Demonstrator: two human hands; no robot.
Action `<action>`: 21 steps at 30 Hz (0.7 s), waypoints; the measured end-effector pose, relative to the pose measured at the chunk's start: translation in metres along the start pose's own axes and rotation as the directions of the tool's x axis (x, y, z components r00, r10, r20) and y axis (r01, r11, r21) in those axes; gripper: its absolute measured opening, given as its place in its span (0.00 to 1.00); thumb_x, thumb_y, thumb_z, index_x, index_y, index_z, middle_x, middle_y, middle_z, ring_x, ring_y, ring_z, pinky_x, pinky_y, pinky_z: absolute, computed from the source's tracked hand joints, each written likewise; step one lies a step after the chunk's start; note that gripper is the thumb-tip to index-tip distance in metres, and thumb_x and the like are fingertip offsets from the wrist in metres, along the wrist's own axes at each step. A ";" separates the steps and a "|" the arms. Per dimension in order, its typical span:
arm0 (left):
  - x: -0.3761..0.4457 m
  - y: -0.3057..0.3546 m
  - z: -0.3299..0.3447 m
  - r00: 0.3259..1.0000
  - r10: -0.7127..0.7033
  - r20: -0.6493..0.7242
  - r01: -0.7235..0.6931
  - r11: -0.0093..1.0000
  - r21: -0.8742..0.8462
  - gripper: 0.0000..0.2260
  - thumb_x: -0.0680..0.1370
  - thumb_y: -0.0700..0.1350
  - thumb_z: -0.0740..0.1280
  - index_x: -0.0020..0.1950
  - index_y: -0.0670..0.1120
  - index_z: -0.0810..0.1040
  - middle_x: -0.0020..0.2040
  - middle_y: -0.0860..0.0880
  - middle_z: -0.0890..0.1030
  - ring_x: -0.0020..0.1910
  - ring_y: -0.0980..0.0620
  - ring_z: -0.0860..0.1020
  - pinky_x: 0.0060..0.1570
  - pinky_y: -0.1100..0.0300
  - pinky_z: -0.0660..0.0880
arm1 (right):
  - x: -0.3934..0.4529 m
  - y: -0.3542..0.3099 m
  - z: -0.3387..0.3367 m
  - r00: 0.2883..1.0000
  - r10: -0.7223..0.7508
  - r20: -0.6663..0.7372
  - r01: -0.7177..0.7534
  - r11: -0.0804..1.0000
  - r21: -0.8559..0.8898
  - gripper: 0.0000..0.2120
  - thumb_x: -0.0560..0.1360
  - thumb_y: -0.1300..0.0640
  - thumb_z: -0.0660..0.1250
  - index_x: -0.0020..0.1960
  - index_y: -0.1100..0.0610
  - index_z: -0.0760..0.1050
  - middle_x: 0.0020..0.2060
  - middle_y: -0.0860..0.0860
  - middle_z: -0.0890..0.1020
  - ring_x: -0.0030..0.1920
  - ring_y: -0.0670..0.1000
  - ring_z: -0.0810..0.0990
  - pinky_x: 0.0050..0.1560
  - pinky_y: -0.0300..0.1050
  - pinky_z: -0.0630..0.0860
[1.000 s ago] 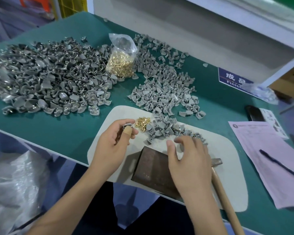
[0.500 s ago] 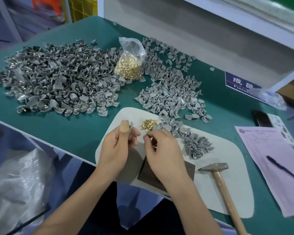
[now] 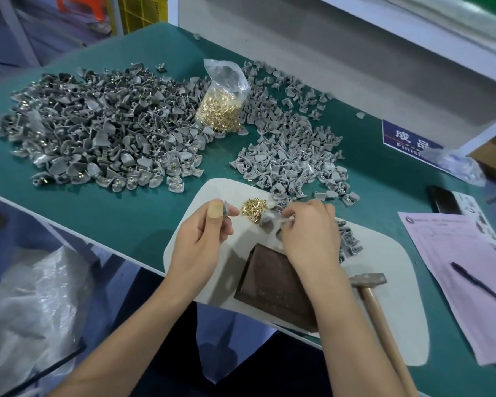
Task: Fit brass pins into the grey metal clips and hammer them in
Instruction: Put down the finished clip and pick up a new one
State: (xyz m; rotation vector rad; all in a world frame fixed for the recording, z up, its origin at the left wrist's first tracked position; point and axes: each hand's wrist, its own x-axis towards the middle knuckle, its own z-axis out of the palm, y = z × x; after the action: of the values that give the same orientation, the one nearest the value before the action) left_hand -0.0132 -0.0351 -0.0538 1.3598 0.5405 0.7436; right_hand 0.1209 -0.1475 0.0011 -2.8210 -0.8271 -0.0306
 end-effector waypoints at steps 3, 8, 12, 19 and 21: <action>0.001 0.000 0.000 1.000 0.010 0.012 -0.010 1.000 0.025 0.18 0.83 0.61 0.56 0.52 0.56 0.84 0.37 0.54 0.77 0.36 0.57 0.72 0.36 0.67 0.69 | -0.001 -0.011 -0.003 0.994 -0.087 -0.070 0.096 0.986 0.137 0.09 0.79 0.54 0.67 0.58 0.48 0.83 0.56 0.48 0.79 0.61 0.52 0.71 0.59 0.49 0.71; 0.002 -0.002 0.000 0.999 0.015 0.029 -0.016 0.999 0.031 0.18 0.84 0.60 0.56 0.54 0.55 0.83 0.37 0.54 0.78 0.36 0.57 0.73 0.36 0.68 0.69 | -0.003 -0.024 0.000 0.996 -0.089 0.004 0.089 0.995 0.046 0.05 0.78 0.50 0.70 0.52 0.46 0.83 0.51 0.47 0.83 0.57 0.53 0.75 0.50 0.48 0.74; 0.001 -0.002 0.000 1.000 0.004 0.019 -0.004 1.000 0.006 0.13 0.84 0.57 0.57 0.57 0.58 0.81 0.37 0.54 0.78 0.38 0.57 0.75 0.39 0.66 0.72 | 0.002 -0.015 0.002 0.999 0.041 -0.006 -0.042 0.994 -0.100 0.11 0.76 0.62 0.67 0.52 0.49 0.83 0.52 0.51 0.84 0.58 0.56 0.75 0.49 0.48 0.72; -0.001 0.002 0.001 0.998 0.051 0.036 -0.052 0.998 0.024 0.08 0.84 0.50 0.63 0.48 0.52 0.78 0.32 0.52 0.78 0.32 0.56 0.74 0.35 0.66 0.72 | 0.005 -0.027 0.005 0.981 -0.189 0.041 0.186 0.979 0.079 0.07 0.76 0.54 0.72 0.52 0.45 0.84 0.51 0.46 0.83 0.57 0.52 0.75 0.53 0.47 0.74; -0.001 0.002 0.003 0.999 0.020 0.049 -0.020 1.000 0.005 0.07 0.84 0.46 0.63 0.50 0.50 0.80 0.34 0.52 0.81 0.33 0.58 0.77 0.35 0.68 0.74 | 0.005 -0.027 0.009 0.987 -0.155 0.032 0.151 0.984 0.090 0.06 0.76 0.53 0.72 0.51 0.45 0.85 0.50 0.45 0.84 0.56 0.52 0.77 0.51 0.47 0.75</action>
State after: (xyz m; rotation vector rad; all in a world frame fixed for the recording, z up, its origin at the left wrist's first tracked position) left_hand -0.0121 -0.0379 -0.0515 1.3868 0.4915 0.7238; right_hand 0.1100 -0.1208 -0.0028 -2.6791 -1.0265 0.0364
